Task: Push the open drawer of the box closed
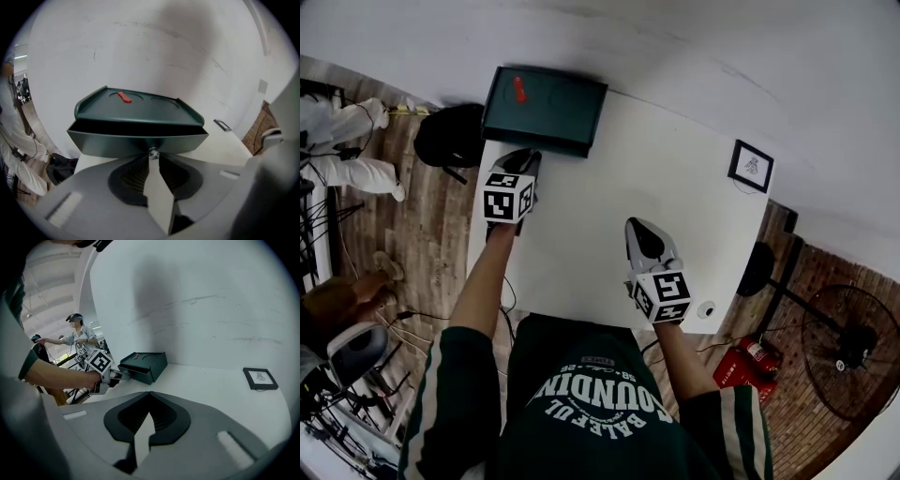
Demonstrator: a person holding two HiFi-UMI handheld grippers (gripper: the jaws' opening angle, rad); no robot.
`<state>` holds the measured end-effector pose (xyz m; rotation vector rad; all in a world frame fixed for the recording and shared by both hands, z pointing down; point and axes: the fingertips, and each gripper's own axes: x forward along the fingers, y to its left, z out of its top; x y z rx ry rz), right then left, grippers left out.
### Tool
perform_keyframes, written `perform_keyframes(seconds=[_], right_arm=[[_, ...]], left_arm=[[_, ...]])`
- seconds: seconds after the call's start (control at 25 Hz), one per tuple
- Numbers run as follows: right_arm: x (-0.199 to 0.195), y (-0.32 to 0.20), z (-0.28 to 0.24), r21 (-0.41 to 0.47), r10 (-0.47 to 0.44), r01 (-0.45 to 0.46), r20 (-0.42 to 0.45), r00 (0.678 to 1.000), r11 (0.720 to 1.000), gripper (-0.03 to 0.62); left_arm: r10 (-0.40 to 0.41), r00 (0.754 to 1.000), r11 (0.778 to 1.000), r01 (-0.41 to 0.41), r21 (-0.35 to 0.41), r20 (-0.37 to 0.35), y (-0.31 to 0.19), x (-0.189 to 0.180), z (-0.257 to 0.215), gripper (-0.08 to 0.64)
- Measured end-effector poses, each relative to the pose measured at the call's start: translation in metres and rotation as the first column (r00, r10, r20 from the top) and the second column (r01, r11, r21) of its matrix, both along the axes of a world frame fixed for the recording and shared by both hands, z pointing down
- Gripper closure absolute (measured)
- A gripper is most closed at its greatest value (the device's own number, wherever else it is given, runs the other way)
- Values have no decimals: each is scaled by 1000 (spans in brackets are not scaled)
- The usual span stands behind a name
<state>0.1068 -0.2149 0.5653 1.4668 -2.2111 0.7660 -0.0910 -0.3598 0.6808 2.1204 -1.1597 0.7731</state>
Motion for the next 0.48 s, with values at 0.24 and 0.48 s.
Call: perform_keyframes(seconds=[0.24,0.48], right_arm=[[4,3,1,-7,13,-13,-3,1000,1000,594],[8,4,1,-11,26,-26,-4,1000,1000,594]], left_arm=[[-3,1000,1000,3,0,-4,-13,3,-2,437],[-9,1000,1000,9,-4,-10,-21,5,-1,437]])
